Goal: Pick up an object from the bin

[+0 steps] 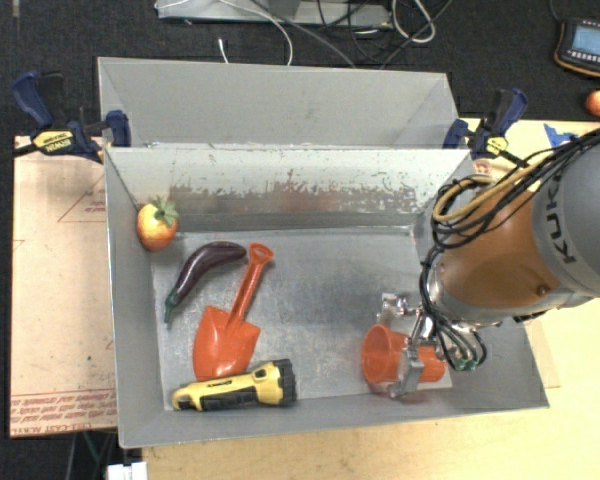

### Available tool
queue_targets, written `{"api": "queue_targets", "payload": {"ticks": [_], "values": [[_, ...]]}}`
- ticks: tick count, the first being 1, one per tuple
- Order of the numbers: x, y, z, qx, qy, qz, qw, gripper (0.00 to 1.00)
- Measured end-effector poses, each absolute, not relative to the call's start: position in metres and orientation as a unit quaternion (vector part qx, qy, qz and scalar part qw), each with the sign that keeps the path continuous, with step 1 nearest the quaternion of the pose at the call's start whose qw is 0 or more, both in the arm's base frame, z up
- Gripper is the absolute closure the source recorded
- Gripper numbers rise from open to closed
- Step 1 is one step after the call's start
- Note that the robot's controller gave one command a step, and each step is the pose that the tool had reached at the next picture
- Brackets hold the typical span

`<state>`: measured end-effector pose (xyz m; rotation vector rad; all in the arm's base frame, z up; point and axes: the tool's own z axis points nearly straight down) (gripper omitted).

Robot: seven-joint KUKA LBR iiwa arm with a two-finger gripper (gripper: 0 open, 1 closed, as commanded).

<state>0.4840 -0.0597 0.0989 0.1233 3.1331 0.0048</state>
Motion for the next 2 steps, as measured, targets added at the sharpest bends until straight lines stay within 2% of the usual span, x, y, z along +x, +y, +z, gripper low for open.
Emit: {"api": "queue_targets", "payload": {"ticks": [1,2], "values": [[0.484,-0.064,0.070,0.156,0.988,0.000,0.013,0.00],[0.484,-0.074,0.071,-0.019,1.000,0.001,0.006,1.00]]}}
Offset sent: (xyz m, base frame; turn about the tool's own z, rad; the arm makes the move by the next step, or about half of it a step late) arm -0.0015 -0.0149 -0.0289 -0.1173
